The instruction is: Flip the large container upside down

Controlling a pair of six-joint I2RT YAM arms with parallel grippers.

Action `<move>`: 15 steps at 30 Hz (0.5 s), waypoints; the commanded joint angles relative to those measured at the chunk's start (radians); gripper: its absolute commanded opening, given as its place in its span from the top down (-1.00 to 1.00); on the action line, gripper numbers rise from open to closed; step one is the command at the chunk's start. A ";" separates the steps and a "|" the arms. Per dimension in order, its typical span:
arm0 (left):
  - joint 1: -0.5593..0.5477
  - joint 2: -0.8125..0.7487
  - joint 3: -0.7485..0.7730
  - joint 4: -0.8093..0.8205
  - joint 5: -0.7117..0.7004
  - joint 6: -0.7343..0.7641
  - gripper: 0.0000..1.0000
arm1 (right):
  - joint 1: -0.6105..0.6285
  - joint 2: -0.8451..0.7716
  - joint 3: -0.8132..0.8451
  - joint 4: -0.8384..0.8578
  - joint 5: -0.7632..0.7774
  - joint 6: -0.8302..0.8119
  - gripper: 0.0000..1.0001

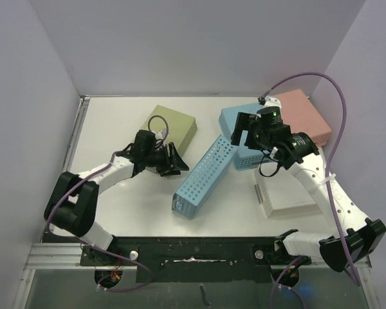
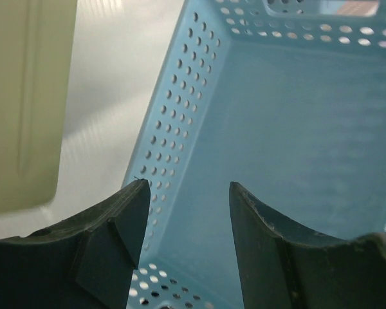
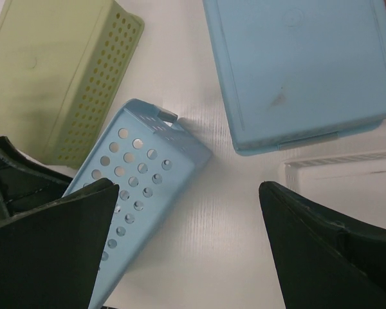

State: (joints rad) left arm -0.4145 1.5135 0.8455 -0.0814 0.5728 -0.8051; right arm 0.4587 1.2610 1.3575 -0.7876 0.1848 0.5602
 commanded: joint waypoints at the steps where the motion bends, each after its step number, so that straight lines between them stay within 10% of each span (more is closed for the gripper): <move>1: -0.011 0.106 0.156 -0.038 -0.056 0.103 -0.02 | 0.000 -0.046 0.037 -0.020 0.038 0.005 -0.95; 15: 0.237 0.314 0.550 -0.282 -0.148 0.277 -0.01 | 0.049 -0.147 -0.124 -0.050 -0.091 0.054 -0.95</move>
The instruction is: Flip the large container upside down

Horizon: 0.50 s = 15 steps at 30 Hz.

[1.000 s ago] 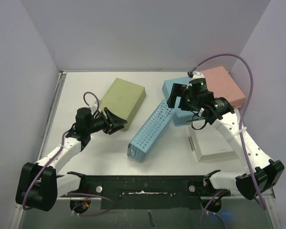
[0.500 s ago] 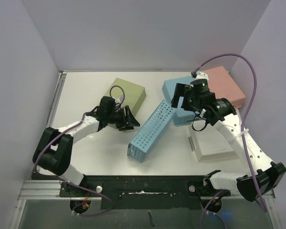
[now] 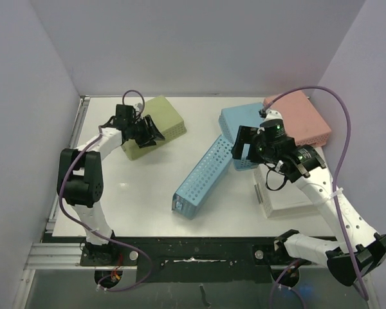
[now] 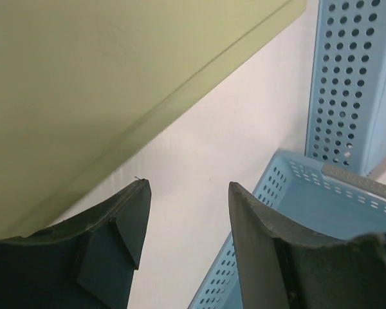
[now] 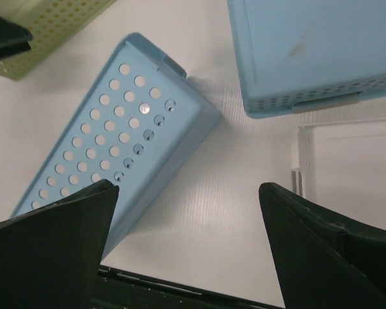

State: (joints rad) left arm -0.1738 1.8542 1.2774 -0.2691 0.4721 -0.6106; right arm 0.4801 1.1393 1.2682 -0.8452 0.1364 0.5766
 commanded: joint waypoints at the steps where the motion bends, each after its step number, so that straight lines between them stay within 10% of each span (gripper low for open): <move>1: -0.008 -0.048 0.139 -0.102 -0.046 0.085 -0.01 | 0.038 -0.030 -0.050 0.016 -0.046 0.049 -0.95; 15: -0.109 -0.424 0.057 -0.266 -0.061 0.140 -0.09 | 0.176 0.123 -0.072 0.190 -0.040 0.149 -0.95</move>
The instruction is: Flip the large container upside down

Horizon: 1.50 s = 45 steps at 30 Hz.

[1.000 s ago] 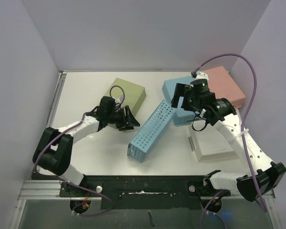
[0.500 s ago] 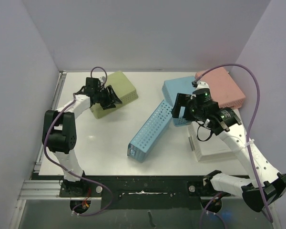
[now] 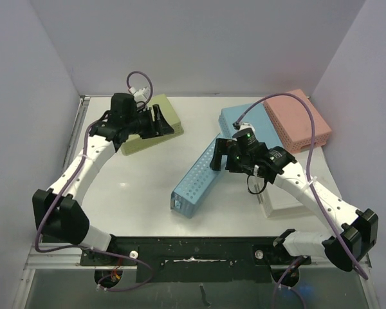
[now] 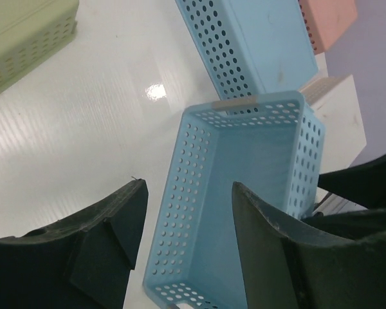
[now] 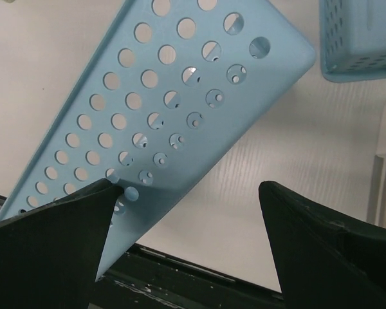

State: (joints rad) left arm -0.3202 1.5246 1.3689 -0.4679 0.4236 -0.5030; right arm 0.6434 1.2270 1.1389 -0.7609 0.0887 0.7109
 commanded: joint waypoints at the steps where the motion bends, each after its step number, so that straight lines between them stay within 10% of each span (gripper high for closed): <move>1: 0.047 -0.112 -0.040 -0.084 -0.012 0.037 -0.09 | 0.015 0.052 0.076 0.116 0.010 0.010 -0.95; 10: 0.053 -0.199 -0.048 -0.159 0.163 0.101 -0.23 | 0.026 0.227 0.212 0.171 0.024 -0.008 -0.95; 26: -0.357 -0.034 0.104 -0.247 -0.249 0.146 -0.33 | -0.264 -0.055 0.123 0.053 0.077 -0.064 -0.95; 31: -0.361 0.014 0.093 -0.225 -0.240 0.145 0.04 | -0.296 -0.084 0.082 0.028 0.062 -0.057 -0.95; 36: -0.358 0.021 0.097 -0.201 -0.217 0.126 1.00 | -0.297 -0.076 0.068 0.049 0.039 -0.048 -0.95; 45: -0.292 -0.061 -0.079 0.226 0.151 -0.178 1.00 | -0.298 -0.044 0.120 0.042 0.068 -0.075 -0.95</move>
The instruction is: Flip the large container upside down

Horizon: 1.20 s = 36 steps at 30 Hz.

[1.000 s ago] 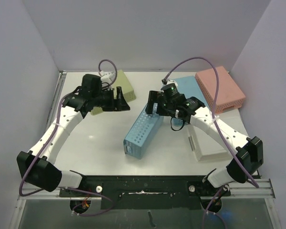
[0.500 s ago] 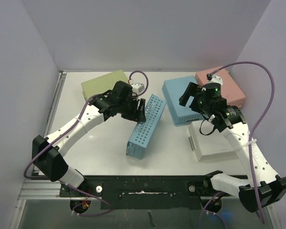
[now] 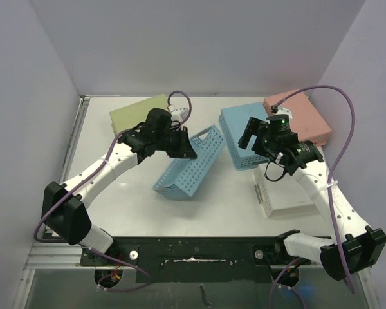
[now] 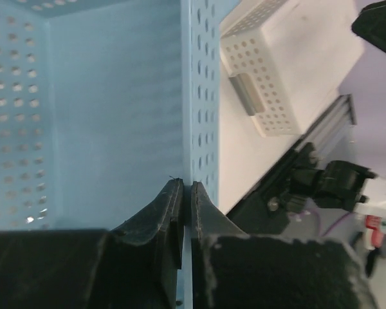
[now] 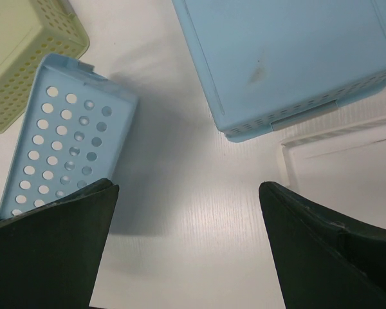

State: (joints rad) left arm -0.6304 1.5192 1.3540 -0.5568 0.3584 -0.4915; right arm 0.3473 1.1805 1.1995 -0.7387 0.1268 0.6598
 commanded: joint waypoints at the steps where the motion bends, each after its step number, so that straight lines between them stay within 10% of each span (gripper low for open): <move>1: 0.023 -0.058 -0.091 0.382 0.240 -0.250 1.00 | -0.001 0.001 0.075 0.012 0.044 -0.029 -0.95; 7: 0.085 -0.064 -0.368 0.969 0.365 -0.718 1.00 | -0.006 -0.024 0.110 -0.025 0.105 -0.051 -0.95; 14: 0.306 -0.089 -0.605 1.224 0.400 -0.935 1.00 | -0.006 -0.045 0.084 -0.031 0.106 -0.046 -0.95; 22: 0.486 -0.122 -0.581 0.845 0.425 -0.683 1.00 | -0.005 -0.042 0.070 -0.022 0.106 -0.048 -0.95; 30: 0.525 -0.133 -0.449 0.296 0.208 -0.256 -0.14 | -0.006 -0.032 0.055 -0.015 0.100 -0.055 -0.95; 36: 0.440 -0.115 -0.353 0.170 -0.017 -0.141 -0.32 | -0.006 0.005 0.053 -0.002 0.068 -0.061 -0.95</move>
State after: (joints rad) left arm -0.1200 1.4158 0.8852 -0.2199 0.5354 -0.7998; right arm 0.3462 1.1629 1.2510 -0.7830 0.2081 0.6121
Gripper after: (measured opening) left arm 0.648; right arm 0.977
